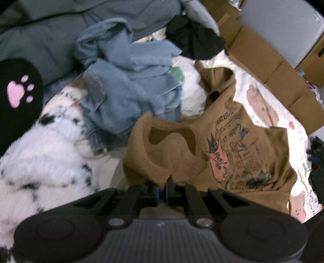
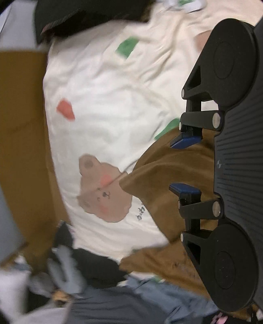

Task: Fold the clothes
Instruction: 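Lift the brown T-shirt with both tools and carry it onto the duvet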

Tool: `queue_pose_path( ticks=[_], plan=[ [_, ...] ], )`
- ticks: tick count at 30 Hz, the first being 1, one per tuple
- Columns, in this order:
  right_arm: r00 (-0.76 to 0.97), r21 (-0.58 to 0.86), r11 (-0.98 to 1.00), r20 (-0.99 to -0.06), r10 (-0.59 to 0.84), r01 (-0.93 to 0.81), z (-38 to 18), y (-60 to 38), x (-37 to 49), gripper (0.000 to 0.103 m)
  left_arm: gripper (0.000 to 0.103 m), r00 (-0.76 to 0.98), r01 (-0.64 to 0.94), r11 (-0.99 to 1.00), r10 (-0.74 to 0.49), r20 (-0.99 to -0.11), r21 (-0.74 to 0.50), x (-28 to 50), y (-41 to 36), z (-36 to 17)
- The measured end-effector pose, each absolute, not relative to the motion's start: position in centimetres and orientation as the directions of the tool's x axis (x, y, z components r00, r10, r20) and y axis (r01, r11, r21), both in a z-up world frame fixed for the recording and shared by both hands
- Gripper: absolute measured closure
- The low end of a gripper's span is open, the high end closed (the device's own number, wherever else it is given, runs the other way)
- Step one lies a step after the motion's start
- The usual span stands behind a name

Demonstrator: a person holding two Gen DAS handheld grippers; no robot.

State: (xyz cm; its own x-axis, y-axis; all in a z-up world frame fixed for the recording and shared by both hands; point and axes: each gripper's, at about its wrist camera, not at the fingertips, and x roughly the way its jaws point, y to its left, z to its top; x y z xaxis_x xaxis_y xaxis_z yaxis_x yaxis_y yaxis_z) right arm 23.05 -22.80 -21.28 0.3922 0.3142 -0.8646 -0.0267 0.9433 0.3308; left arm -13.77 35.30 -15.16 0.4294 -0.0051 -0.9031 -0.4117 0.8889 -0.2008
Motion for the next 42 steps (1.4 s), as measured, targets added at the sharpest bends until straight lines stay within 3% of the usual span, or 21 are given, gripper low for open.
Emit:
queue_pose_path(
  ticks=[3, 10, 11, 12, 13, 16, 25, 42],
  plan=[
    [0.364, 0.296, 0.952, -0.88, 0.304, -0.081, -23.5, -20.1, 26.0, 0.053, 0.097, 0.414, -0.419, 0.886, -0.008, -0.91, -0.198, -14.5, 35.5, -15.7],
    [0.347, 0.199, 0.968, -0.907, 0.24, -0.15, -27.6, -16.6, 30.3, 0.053, 0.097, 0.377, -0.447, 0.872, -0.017, -0.926, -0.198, -14.6, 35.9, -17.5],
    [0.343, 0.188, 0.969, -0.91, 0.234, -0.16, -28.1, -16.3, 30.7, 0.06, 0.097, 0.374, -0.446, 0.873, -0.018, -0.927, -0.197, -14.5, 35.9, -17.7],
    [0.32, 0.181, 0.967, -0.919, 0.231, -0.178, -28.7, -16.0, 31.1, 0.095, 0.097, 0.372, -0.445, 0.874, -0.019, -0.928, -0.196, -14.4, 35.9, -17.8],
    [0.283, 0.176, 0.966, -0.932, 0.225, -0.19, -29.3, -15.9, 31.6, 0.102, 0.097, 0.369, -0.444, 0.875, -0.02, -0.929, -0.195, -14.3, 35.9, -17.9],
    [0.232, 0.181, 0.966, -0.947, 0.221, -0.184, -29.8, -16.5, 32.0, 0.103, 0.097, 0.368, -0.441, 0.877, -0.017, -0.93, -0.191, -13.8, 35.8, -18.0],
    [0.149, -0.01, 0.979, -0.989, 0.021, -0.202, -26.0, -21.2, 30.5, 0.103, 0.097, 0.408, -0.403, 0.893, -0.022, -0.913, -0.202, -12.1, 34.9, -17.5],
    [0.282, 0.103, 0.905, -0.959, -0.019, 0.412, -21.4, -42.9, 15.8, 0.103, 0.097, 0.471, -0.177, 0.954, -0.133, -0.872, -0.241, -3.9, 29.0, -16.1]
  ],
)
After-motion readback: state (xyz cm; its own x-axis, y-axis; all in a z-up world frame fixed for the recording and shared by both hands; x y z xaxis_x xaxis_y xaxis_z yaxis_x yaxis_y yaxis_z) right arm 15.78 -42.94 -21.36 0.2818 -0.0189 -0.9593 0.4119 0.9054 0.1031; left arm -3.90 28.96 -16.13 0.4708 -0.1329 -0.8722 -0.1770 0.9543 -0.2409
